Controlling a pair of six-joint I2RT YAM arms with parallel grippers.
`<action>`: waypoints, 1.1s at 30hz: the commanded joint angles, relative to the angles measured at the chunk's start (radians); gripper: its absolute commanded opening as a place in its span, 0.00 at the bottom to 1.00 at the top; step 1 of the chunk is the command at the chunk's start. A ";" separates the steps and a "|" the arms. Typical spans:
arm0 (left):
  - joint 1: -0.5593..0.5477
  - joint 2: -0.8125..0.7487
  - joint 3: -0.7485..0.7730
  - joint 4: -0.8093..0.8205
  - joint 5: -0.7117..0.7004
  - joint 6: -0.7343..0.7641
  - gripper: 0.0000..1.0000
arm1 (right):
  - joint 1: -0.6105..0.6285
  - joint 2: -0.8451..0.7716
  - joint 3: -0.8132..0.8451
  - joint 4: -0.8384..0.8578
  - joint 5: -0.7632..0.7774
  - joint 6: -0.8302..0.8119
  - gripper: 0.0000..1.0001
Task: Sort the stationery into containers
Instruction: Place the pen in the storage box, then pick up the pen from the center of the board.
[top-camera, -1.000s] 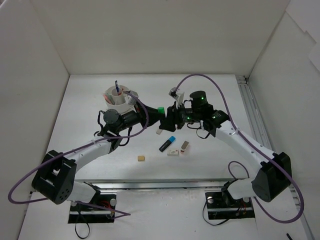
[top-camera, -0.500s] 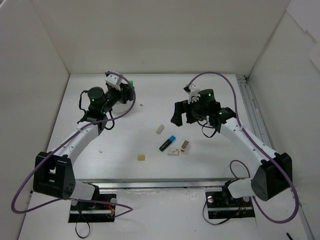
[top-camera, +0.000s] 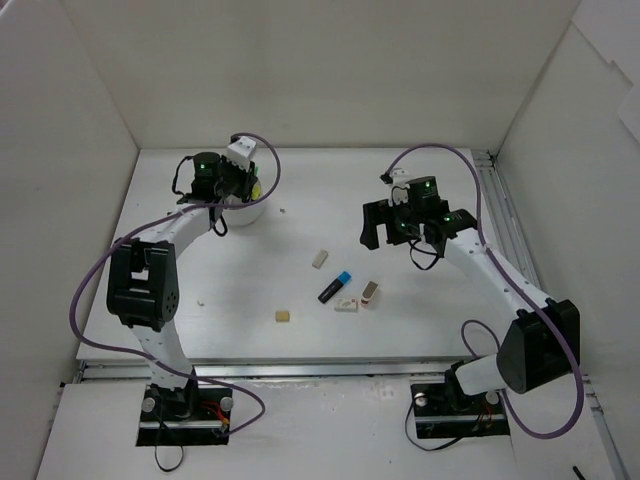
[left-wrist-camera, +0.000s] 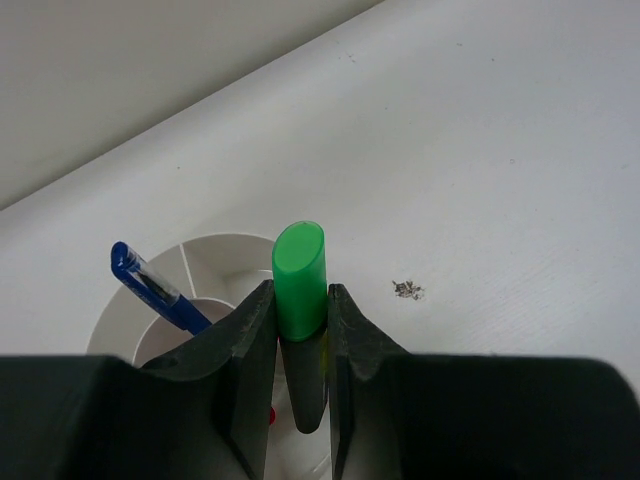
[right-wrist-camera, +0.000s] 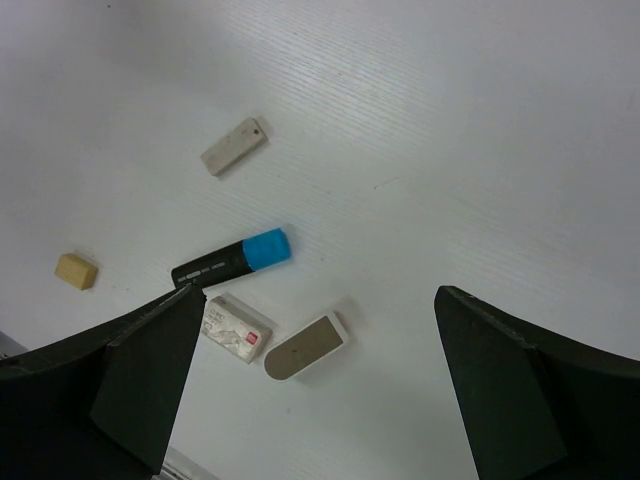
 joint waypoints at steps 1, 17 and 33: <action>0.008 -0.040 0.066 0.041 -0.014 0.071 0.00 | -0.024 0.017 0.054 -0.002 0.000 -0.021 0.98; 0.008 0.005 0.110 -0.071 -0.040 0.071 0.43 | -0.065 0.013 0.054 -0.022 -0.063 -0.034 0.98; 0.008 -0.330 -0.110 -0.026 0.045 -0.061 1.00 | 0.188 0.186 0.050 -0.033 0.323 0.469 0.98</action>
